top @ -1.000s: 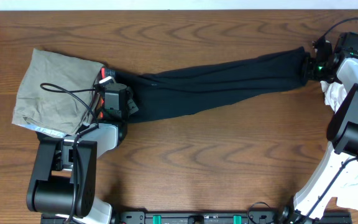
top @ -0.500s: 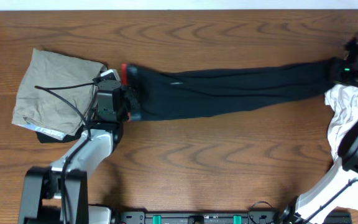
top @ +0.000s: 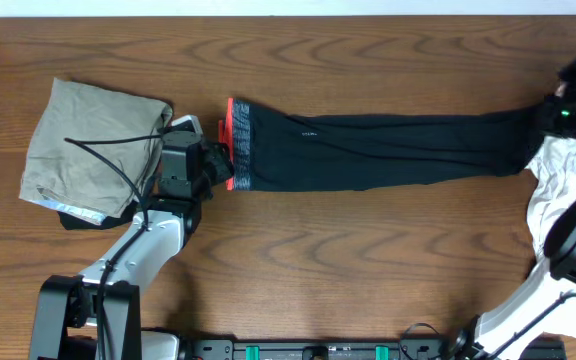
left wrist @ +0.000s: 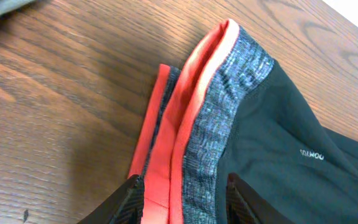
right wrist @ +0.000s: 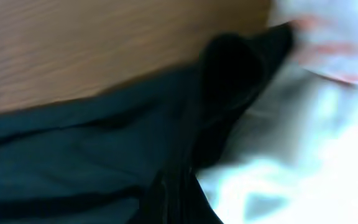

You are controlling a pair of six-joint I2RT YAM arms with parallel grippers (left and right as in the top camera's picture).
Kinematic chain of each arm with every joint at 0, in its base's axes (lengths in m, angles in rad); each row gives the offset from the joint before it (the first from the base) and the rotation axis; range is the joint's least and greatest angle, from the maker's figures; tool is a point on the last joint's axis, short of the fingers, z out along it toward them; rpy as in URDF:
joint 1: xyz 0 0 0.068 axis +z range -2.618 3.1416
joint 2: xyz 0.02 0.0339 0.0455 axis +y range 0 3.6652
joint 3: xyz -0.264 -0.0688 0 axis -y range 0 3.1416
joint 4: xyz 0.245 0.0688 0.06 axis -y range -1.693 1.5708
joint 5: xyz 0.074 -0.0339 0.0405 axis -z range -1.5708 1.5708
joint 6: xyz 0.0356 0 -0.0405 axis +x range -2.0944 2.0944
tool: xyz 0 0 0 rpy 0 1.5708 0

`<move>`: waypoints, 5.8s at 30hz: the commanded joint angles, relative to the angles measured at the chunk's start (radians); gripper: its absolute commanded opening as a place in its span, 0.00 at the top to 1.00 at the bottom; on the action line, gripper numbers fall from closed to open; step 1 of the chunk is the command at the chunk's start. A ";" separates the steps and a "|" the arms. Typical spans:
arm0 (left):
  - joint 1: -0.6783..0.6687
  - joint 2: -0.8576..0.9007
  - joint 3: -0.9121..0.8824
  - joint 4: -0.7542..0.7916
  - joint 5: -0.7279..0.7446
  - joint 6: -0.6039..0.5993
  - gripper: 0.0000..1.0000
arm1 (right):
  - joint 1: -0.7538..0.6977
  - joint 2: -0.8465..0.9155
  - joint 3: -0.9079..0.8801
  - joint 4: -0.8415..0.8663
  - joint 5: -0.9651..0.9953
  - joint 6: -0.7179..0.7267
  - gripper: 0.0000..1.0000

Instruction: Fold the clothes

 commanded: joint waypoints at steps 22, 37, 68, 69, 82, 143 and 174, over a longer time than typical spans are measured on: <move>-0.002 -0.007 -0.002 -0.003 0.005 0.006 0.57 | 0.616 -0.071 0.001 -0.270 0.048 -0.113 0.99; -0.002 -0.007 -0.002 -0.014 0.005 0.006 0.57 | 0.725 -0.071 0.001 -0.307 0.086 -0.114 0.92; 0.045 0.081 0.062 0.050 0.153 0.052 0.56 | 0.716 -0.070 -0.212 -0.096 0.100 -0.042 0.72; 0.054 0.101 0.074 0.050 0.176 0.052 0.56 | 0.718 -0.070 -0.223 -0.089 0.100 -0.042 0.72; 0.084 0.288 0.150 0.051 0.237 0.074 0.55 | 0.734 -0.070 -0.256 -0.034 0.055 -0.041 0.73; 0.083 0.290 0.150 -0.029 0.237 0.074 0.55 | 0.826 -0.069 -0.229 -0.092 0.220 0.116 0.46; 0.083 0.290 0.150 -0.040 0.237 0.074 0.55 | 0.916 -0.072 -0.137 -0.056 0.273 0.156 0.99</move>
